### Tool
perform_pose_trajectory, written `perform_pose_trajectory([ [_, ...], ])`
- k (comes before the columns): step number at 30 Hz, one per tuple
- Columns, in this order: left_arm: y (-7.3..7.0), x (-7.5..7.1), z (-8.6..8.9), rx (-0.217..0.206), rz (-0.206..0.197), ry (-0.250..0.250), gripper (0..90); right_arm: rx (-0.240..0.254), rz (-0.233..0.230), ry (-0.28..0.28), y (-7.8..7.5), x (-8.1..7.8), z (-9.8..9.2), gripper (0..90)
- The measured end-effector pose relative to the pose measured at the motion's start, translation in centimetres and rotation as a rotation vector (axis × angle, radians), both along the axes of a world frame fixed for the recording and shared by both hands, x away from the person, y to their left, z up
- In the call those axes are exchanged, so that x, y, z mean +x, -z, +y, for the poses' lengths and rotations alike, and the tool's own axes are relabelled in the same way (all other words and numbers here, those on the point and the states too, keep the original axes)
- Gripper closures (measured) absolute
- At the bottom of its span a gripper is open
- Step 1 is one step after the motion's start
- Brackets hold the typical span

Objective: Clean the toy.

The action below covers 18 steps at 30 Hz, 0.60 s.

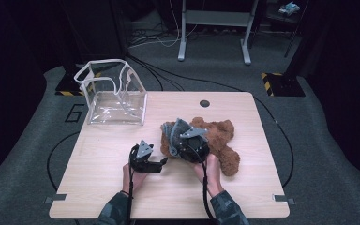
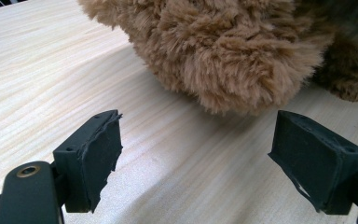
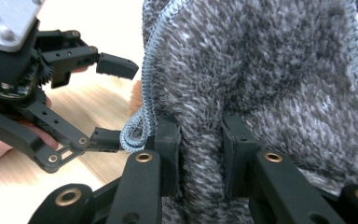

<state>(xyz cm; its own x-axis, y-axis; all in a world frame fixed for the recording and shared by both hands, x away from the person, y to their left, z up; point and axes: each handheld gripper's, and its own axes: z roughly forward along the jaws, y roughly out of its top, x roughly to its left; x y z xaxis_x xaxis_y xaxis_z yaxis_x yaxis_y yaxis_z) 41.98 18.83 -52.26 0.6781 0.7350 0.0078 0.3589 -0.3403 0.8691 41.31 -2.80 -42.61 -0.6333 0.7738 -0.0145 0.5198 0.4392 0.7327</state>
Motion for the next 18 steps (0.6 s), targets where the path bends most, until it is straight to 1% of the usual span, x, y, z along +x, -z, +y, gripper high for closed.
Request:
perform_pose_trajectory([
  [1, 0.0, 0.0, 0.0, 0.001, -0.003, -0.001, 15.5, -0.005, 0.007, -0.006, 0.4, 0.1, 0.2, 71.8],
  [3, 0.0, 0.0, 0.0, 0.000, -0.004, 0.000, 15.5, -0.017, 0.043, -0.006, 1.3, 0.2, 0.5, 71.9],
  [4, 0.0, 0.0, 0.0, 0.000, -0.004, 0.000, 15.5, -0.024, 0.048, -0.015, 1.6, 0.2, 0.5, 72.0],
  [5, 0.0, 0.0, 0.0, 0.000, -0.004, 0.000, 15.5, -0.026, 0.074, -0.014, 2.1, 0.1, 0.6, 72.0],
  [6, 0.0, 0.0, 0.0, 0.000, -0.003, 0.001, 15.5, -0.033, 0.087, -0.017, 2.5, 0.1, 0.6, 72.0],
  [7, 0.0, 0.0, 0.0, 0.001, -0.004, 0.001, 15.5, -0.042, 0.094, -0.026, 2.9, 0.0, 0.6, 72.0],
  [8, 0.0, 0.0, 0.0, 0.000, -0.004, 0.002, 15.5, -0.049, 0.117, -0.030, 3.2, -0.1, 0.5, 72.0],
  [10, 0.0, 0.0, 0.0, -0.002, -0.004, 0.001, 15.5, -0.050, 0.139, -0.030, 3.8, -0.3, 0.3, 71.9],
  [12, 0.0, 0.0, 0.0, -0.004, -0.001, 0.002, 15.5, -0.066, 0.170, -0.039, 4.4, -0.5, 0.2, 71.9],
  [13, 0.0, 0.0, 0.0, -0.002, -0.003, 0.001, 15.5, -0.066, 0.170, -0.039, 4.4, -0.5, 0.2, 71.9],
  [14, 0.0, 0.0, 0.0, -0.001, -0.003, 0.001, 15.5, -0.073, 0.184, -0.038, 4.9, -0.7, 0.1, 71.9],
  [15, 0.0, 0.0, 0.0, -0.001, -0.003, 0.001, 15.5, -0.069, 0.190, -0.041, 4.9, -0.8, -0.1, 71.9],
  [17, 0.0, 0.0, 0.0, -0.002, -0.004, 0.000, 15.5, -0.062, 0.184, -0.039, 4.5, -1.2, -0.5, 71.8],
  [18, 0.0, 0.0, 0.0, -0.002, -0.004, 0.000, 15.5, -0.049, 0.174, -0.040, 4.2, -1.3, -0.8, 71.8],
])
